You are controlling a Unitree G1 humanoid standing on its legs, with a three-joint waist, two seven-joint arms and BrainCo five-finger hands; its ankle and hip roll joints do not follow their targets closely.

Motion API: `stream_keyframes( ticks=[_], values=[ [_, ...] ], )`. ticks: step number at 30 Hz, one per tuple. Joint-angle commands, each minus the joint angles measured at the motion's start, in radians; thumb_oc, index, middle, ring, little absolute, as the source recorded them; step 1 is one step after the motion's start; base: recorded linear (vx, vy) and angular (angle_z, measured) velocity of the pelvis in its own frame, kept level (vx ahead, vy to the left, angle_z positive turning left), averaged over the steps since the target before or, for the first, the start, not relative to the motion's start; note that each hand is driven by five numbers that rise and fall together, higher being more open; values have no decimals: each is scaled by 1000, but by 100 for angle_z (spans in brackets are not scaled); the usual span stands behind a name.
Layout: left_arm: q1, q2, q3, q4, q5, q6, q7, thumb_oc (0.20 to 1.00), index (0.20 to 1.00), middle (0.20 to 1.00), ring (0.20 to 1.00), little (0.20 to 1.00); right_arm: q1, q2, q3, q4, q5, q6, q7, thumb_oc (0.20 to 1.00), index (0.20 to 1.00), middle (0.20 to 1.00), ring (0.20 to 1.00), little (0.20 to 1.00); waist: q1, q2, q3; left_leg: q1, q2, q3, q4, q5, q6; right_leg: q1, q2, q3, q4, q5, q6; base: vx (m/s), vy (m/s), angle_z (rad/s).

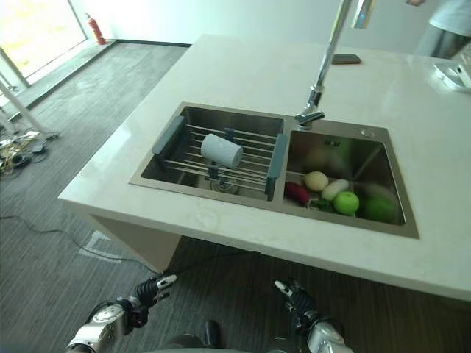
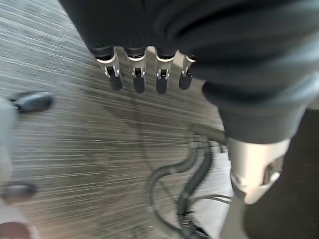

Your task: Place the dishes in the dishwasher.

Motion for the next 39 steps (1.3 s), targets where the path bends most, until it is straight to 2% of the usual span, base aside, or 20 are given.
stream_keyframes(
  ticks=[1,4,5,8,9,12,14,15,16,19,23,27,30,31,32,33,35,36,37,39],
  values=[
    [-29,-21,12,-28,55,-18,14,1000,1000,1000,1000,1000,-35,-44,-26,63,18,3,-37,1000,1000,1000,1000,1000,29,19,15,-15,45,-14,18,-97,-35,-1,42,-103,31,-10,-33,9,22,-52],
    [-37,-34,27,48,52,-12,7,1000,1000,1000,1000,1000,-64,-40,-38,176,-11,15,-45,1000,1000,1000,1000,1000,27,7,25,16,55,26,22,-118,-53,-10,35,-145,-131,69,-23,63,-107,-58],
    [-38,-35,29,56,55,-7,7,1000,1000,1000,1000,1000,-66,-39,-40,186,-9,18,-47,1000,1000,1000,1000,1000,26,6,26,18,57,28,25,-121,-55,-11,34,-146,-141,74,-22,69,-124,-20],
    [-59,-63,31,167,36,54,16,1000,1000,1000,1000,1000,-66,-32,-74,281,-25,29,-48,1000,1000,1000,1000,1000,14,3,16,16,80,43,38,-121,-62,4,52,-134,-213,45,-20,94,-158,-10],
    [-58,-77,38,205,12,66,22,1000,1000,1000,1000,1000,-66,-31,-79,305,-33,27,-45,1000,1000,1000,1000,1000,16,3,12,34,83,40,28,-132,-69,23,51,-136,-224,22,-10,131,-116,5],
    [-46,-109,71,320,-56,65,31,1000,1000,1000,1000,1000,-63,-23,-102,361,-60,23,-44,1000,1000,1000,1000,1000,16,3,2,38,93,46,30,-133,-78,45,58,-143,-265,14,-15,113,-119,-4],
    [-13,-126,211,440,-291,75,129,1000,1000,1000,1000,1000,-45,-13,-142,409,-69,27,-48,1000,1000,1000,1000,1000,12,-1,-3,29,104,54,49,-126,-83,56,66,-151,-296,25,-33,93,-178,-14],
    [1,-119,305,481,-367,74,160,1000,1000,1000,1000,1000,-32,-10,-165,437,-74,21,-42,1000,1000,1000,1000,1000,11,2,-8,43,105,40,49,-144,-92,72,70,-141,-300,5,-27,38,-146,-16],
    [5,-111,363,499,-416,58,190,1000,1000,1000,1000,1000,-25,-9,-183,451,-81,18,-40,1000,1000,1000,1000,1000,9,3,-8,32,106,48,57,-130,-92,69,69,-153,-309,22,-38,83,-77,-15],
    [9,-87,495,505,-494,5,238,1000,1000,1000,1000,1000,-4,-18,-227,485,-98,23,-31,1000,1000,1000,1000,1000,7,12,-17,39,106,43,56,-133,-105,83,66,-163,-343,33,-36,28,-27,8],
    [-1,-43,560,438,-449,-122,356,1000,1000,1000,1000,1000,9,-48,-277,519,-89,30,-4,1000,1000,1000,1000,1000,3,33,-24,45,105,35,53,-134,-122,91,62,-170,-380,51,-28,10,1,9],
    [-14,102,614,356,-304,-183,459,1000,1000,1000,1000,1000,16,-69,-284,510,-70,5,21,1000,1000,1000,1000,1000,4,53,-32,43,103,33,60,-137,-124,92,58,-168,-377,47,-23,5,11,-1],
    [-22,234,651,270,-168,-183,541,1000,1000,1000,1000,1000,25,-74,-279,490,-46,-2,17,1000,1000,1000,1000,1000,10,65,-37,37,102,28,64,-139,-122,95,58,-167,-380,43,-20,-12,6,-5],
    [-24,355,709,217,-63,-154,572,1000,1000,1000,1000,1000,34,-73,-282,483,-44,-9,17,1000,1000,1000,1000,1000,18,74,-40,33,100,20,66,-140,-122,99,59,-165,-385,42,-18,-22,-1,7],
    [-23,368,716,212,-46,-162,577,1000,1000,1000,1000,1000,35,-72,-282,483,-44,-12,18,1000,1000,1000,1000,1000,19,74,-41,33,100,19,66,-140,-122,100,59,-165,-385,42,-18,-18,-21,4],
    [-28,480,766,160,59,-150,601,1000,1000,1000,1000,1000,44,-68,-283,483,-48,-15,19,1000,1000,1000,1000,1000,23,80,-44,34,100,14,65,-141,-122,105,62,-162,-389,39,-18,0,0,0],
    [-37,536,779,144,121,-137,625,1000,1000,1000,1000,1000,49,-67,-285,488,-47,-19,23,1000,1000,1000,1000,1000,24,82,-47,34,99,12,64,-141,-122,109,63,-161,-392,38,-18,7,-23,5],
    [-44,576,784,131,160,-108,653,1000,1000,1000,1000,1000,50,-68,-286,491,-44,-19,27,1000,1000,1000,1000,1000,24,84,-50,35,99,11,62,-141,-122,110,65,-159,-395,39,-17,20,-22,8],
    [-50,627,789,119,242,-70,686,1000,1000,1000,1000,1000,52,-69,-285,494,-40,-20,31,1000,1000,1000,1000,1000,24,87,-52,36,99,11,59,-140,-123,112,67,-157,-397,39,-16,34,-21,12],
    [-43,735,809,102,377,-44,700,1000,1000,1000,1000,1000,56,-72,-289,494,-41,-18,45,1000,1000,1000,1000,1000,20,90,-57,40,99,14,52,-137,-126,114,70,-151,-400,40,-14,48,-12,14]
  ],
)
